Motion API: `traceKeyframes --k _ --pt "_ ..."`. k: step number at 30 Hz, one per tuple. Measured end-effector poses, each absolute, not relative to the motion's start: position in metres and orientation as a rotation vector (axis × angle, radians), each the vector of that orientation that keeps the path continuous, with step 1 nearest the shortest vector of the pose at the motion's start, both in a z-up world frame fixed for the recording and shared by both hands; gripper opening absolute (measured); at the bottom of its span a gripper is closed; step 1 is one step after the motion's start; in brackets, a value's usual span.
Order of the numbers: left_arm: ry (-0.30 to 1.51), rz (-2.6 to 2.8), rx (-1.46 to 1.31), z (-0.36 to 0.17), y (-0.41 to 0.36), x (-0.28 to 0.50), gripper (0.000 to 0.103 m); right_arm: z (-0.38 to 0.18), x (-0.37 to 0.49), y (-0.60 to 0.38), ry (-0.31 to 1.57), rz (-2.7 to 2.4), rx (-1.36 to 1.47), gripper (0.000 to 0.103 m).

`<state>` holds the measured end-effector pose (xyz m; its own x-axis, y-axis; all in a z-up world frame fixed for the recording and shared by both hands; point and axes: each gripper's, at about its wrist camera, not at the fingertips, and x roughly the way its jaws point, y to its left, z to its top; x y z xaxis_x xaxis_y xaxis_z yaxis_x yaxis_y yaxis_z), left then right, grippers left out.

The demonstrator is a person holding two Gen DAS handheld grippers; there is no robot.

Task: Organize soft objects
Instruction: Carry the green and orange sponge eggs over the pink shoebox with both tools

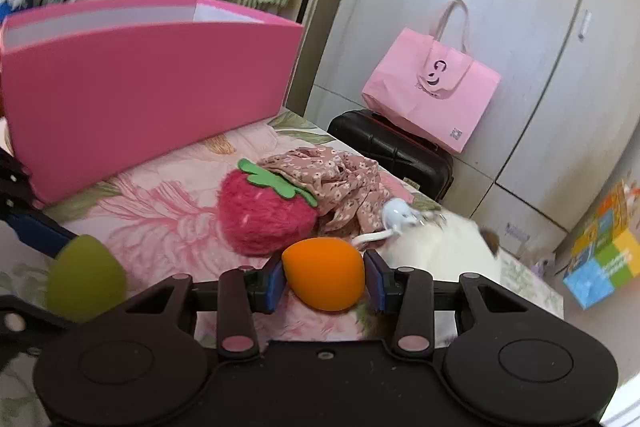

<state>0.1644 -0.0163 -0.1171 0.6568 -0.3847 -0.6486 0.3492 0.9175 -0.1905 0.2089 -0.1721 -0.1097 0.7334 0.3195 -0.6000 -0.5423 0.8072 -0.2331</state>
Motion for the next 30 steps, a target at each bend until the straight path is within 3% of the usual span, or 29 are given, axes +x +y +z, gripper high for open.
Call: traceKeyframes --k 30 --pt "0.738 -0.356 -0.076 -0.097 0.024 0.104 0.048 -0.087 0.118 -0.192 0.693 0.538 -0.12 0.046"
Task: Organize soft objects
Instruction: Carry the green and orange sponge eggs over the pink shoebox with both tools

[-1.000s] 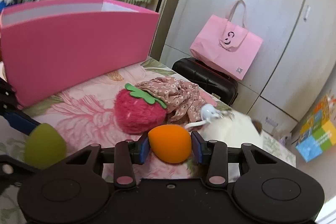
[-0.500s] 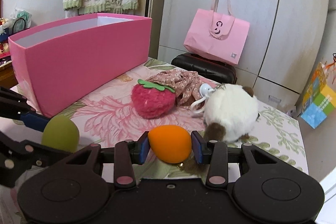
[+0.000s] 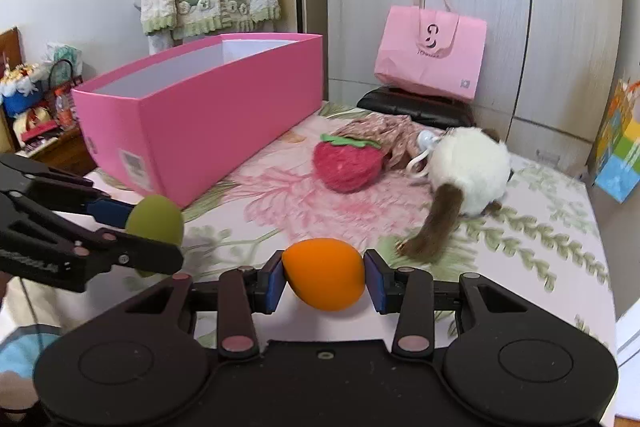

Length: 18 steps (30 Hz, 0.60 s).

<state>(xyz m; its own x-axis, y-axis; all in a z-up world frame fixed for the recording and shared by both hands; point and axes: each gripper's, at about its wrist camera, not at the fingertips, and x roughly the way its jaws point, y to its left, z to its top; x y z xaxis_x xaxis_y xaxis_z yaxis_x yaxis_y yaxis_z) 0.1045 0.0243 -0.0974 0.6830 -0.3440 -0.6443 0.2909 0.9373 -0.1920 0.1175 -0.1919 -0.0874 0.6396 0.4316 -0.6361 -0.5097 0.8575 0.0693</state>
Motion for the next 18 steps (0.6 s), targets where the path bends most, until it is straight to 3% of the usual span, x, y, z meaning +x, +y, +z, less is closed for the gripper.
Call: traceKeyframes --k 18 --pt "0.829 -0.413 -0.05 -0.046 0.076 0.062 0.048 -0.045 0.063 -0.148 0.703 0.788 -0.054 0.046"
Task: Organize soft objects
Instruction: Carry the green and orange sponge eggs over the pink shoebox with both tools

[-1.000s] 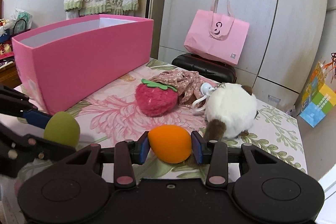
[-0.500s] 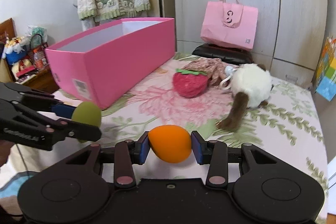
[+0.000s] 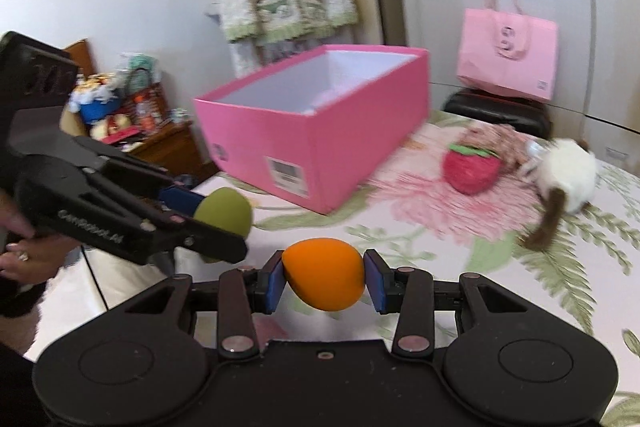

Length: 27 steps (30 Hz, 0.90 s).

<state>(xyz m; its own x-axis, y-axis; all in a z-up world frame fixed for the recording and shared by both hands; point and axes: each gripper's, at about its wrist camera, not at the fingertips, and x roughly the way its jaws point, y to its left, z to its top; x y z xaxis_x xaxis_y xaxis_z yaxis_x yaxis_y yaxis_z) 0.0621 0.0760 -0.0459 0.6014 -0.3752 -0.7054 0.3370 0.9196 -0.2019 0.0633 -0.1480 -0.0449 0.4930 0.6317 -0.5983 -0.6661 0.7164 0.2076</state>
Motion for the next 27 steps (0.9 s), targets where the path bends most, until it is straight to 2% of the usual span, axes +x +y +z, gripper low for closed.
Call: traceKeyframes --k 8,16,27 --pt "0.813 -0.384 -0.008 -0.004 0.102 0.057 0.048 -0.01 0.06 -0.123 0.638 0.894 -0.079 0.046" --pt "0.724 -0.33 0.001 0.027 0.122 0.06 0.048 0.017 0.075 -0.097 0.585 0.948 -0.124 0.046" --pt "0.689 -0.283 -0.09 0.028 0.15 0.118 0.048 0.029 0.138 -0.068 0.501 0.932 -0.16 0.047"
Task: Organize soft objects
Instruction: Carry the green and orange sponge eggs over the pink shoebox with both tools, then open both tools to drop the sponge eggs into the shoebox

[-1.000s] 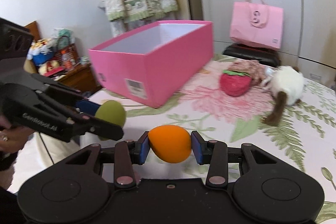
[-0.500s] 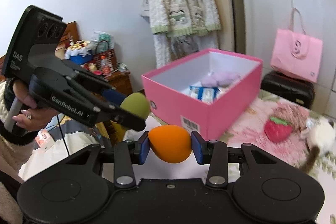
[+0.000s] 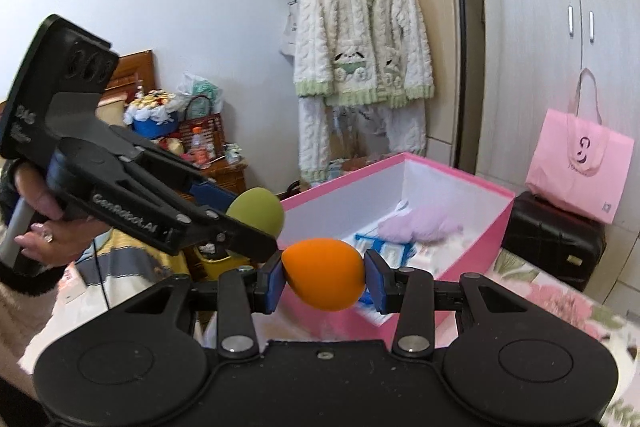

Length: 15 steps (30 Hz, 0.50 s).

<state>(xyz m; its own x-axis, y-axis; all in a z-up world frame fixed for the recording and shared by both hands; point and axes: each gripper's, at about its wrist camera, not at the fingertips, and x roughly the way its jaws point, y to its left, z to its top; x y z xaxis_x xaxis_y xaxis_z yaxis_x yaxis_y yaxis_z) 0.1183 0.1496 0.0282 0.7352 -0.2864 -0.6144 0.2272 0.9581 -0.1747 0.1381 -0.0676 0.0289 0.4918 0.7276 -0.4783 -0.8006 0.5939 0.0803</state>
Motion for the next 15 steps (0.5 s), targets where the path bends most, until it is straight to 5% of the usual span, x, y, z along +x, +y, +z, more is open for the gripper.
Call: traceKeyframes --k 15 --pt "0.736 -0.18 -0.17 -0.01 0.171 0.256 0.048 0.002 0.282 -0.017 0.59 0.882 -0.271 0.047"
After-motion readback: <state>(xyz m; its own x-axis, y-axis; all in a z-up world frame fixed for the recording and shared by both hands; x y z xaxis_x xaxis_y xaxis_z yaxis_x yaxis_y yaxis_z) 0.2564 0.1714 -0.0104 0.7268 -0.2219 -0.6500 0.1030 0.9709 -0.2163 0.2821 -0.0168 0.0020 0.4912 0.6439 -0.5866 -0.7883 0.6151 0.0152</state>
